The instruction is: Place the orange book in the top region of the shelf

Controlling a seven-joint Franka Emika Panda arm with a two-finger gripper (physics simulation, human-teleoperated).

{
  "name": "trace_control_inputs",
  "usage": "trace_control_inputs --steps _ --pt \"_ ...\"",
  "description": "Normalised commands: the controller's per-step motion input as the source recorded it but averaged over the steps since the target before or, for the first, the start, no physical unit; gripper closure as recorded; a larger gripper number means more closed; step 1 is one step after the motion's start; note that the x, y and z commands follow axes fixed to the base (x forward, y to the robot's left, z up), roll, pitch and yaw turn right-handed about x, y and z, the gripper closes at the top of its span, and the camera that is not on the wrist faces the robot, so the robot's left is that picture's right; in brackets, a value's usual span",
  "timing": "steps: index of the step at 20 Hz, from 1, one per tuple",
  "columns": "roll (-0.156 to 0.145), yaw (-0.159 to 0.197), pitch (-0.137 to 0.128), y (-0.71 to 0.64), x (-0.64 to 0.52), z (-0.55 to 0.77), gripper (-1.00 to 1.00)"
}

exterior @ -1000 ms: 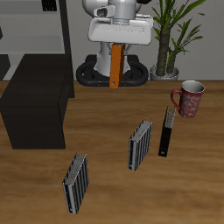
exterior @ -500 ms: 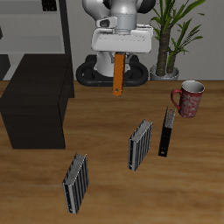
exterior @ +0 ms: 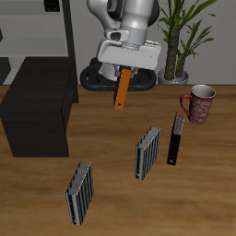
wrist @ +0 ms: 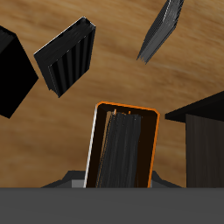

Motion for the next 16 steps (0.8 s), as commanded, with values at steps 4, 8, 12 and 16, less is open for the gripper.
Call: trace_control_inputs --steps 4,8,12,16 --pt "-0.111 0.051 0.068 0.17 0.06 -0.32 1.0" --pt "-0.045 0.035 0.027 0.08 0.01 -0.19 1.0" --pt "-0.168 0.026 0.037 0.13 -0.06 -0.31 1.0" --pt "-0.109 0.041 -0.02 0.05 -0.05 -0.08 1.0"
